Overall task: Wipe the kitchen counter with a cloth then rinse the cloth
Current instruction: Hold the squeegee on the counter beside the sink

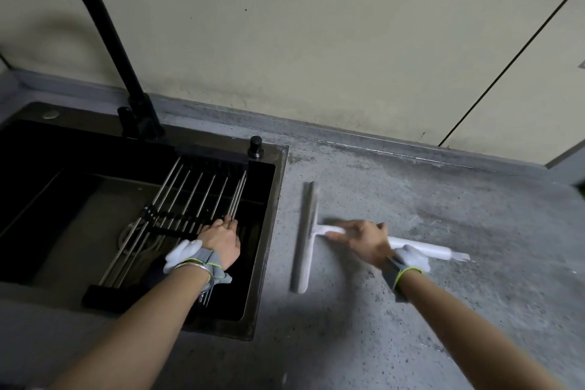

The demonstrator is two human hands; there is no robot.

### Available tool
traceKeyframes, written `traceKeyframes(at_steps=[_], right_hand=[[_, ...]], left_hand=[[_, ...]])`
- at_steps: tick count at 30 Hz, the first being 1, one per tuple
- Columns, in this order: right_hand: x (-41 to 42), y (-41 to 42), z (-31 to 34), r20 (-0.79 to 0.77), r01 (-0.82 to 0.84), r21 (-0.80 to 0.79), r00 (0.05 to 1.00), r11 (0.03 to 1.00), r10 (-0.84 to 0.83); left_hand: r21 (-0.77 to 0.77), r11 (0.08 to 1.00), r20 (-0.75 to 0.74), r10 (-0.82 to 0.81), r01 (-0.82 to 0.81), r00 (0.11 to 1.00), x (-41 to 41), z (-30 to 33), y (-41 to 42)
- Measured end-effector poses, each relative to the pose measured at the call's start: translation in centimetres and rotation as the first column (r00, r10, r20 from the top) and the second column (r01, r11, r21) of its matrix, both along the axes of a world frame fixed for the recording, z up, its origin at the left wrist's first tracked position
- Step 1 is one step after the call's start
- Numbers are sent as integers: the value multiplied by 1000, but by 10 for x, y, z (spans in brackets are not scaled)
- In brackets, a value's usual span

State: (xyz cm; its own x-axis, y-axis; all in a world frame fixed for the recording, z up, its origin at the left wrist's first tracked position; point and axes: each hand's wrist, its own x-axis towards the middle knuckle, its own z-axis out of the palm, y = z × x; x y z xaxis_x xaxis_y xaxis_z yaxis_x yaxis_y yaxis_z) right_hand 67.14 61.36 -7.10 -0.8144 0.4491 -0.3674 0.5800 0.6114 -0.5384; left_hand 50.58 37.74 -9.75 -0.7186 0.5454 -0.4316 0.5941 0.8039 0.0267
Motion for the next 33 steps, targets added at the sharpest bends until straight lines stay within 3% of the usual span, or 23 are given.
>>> traceKeyframes(at_steps=[6,16,25,29,33], right_hand=[[-14,60,-4,69,180,66,980,981,-185],[-34,39,6,135,-111,97,986,989,97],[-36,-2,-4,53,-321,-5,946,947,321],[-37,15,1,29,-225,-35,974,974,226],[-38,58,8,3,-51,18,999,999,51]], left_hand=[[-37,999,51,25,-23,998,1,5,4],[-66,995,52,84,-80,995,2,4,18],[-6,976,-56,219,-220,974,6,-3,28],[65,973,-90,228,-223,969,0,-7,33],[98,972,-15,214,-211,977,-15,1,43]])
